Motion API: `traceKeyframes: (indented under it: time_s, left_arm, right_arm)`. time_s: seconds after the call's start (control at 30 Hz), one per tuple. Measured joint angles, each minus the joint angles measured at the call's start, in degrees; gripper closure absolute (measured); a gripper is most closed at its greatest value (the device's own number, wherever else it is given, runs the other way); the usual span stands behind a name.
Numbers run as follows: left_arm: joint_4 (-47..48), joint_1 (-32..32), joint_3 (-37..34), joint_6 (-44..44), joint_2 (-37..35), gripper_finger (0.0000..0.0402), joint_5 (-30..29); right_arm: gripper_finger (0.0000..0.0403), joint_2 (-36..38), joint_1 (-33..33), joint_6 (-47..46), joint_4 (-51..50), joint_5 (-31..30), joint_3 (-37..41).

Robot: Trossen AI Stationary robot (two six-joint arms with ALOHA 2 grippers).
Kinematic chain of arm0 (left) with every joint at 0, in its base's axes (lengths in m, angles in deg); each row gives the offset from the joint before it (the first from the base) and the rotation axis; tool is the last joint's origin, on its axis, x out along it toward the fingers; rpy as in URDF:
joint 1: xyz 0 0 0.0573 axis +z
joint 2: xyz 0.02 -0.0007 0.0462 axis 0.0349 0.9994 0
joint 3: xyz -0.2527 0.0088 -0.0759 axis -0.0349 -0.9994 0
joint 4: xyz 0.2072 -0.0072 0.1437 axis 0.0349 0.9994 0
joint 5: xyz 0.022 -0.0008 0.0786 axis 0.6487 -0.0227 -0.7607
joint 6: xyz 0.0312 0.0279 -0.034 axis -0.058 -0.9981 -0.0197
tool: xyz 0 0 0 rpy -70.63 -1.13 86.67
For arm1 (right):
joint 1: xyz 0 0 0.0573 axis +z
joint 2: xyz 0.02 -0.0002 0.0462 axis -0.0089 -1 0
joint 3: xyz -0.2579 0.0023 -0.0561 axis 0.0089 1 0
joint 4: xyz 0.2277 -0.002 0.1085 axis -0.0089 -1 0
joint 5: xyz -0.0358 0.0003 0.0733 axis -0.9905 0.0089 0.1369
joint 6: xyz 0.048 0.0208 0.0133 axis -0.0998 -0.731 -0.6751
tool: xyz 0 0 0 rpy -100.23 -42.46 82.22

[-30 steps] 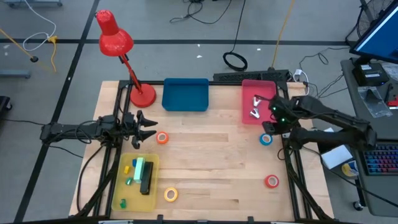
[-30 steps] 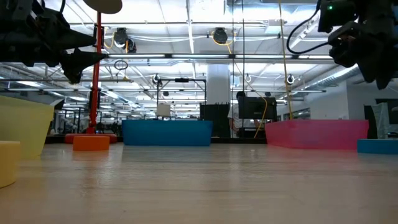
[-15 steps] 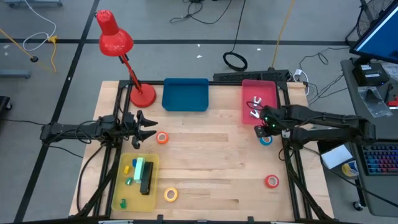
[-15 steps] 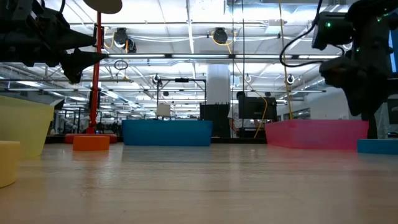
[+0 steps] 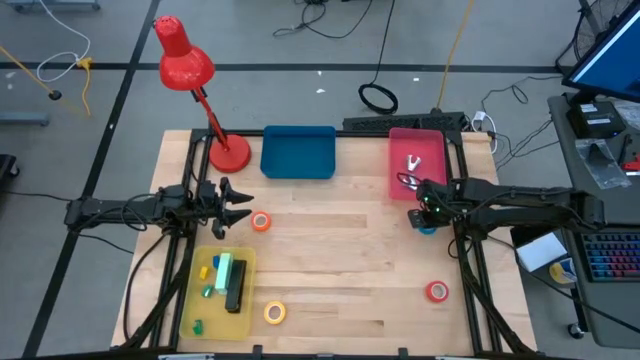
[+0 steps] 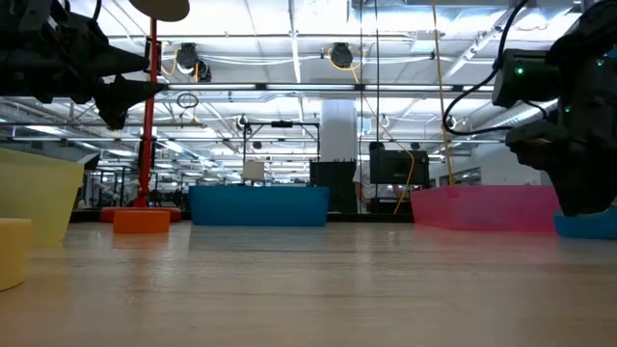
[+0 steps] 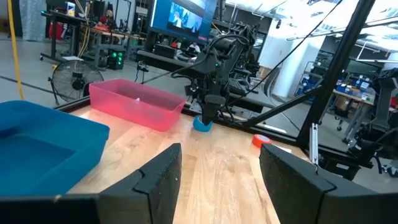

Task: Pick and place Stapler, Stapler remover, tape
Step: Put the blue tape into the blue bin

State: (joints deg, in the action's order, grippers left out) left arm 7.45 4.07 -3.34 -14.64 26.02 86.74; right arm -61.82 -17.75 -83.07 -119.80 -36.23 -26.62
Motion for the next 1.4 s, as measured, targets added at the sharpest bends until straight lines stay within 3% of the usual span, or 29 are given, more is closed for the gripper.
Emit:
traceKeyframes:
  time_s: [0.83, 1.23, 1.4]
  left_arm:
    - [0.02, 0.00, 0.00, -0.54, 0.00, 0.0186, 0.00]
    - [-0.13, 0.00, 0.00, -1.30, 0.00, 0.0186, -0.04]
    - [-0.24, 0.00, 0.00, -0.10, 0.00, 0.0186, -0.65]
  right_arm:
    - [0.0289, -0.11, 0.00, 0.70, 5.88, 1.11, 0.30]
    - [0.0289, -7.69, 0.02, 2.25, 10.08, 2.49, 3.12]
    - [0.0321, -7.17, 0.00, 3.04, 9.46, 2.51, 3.19]
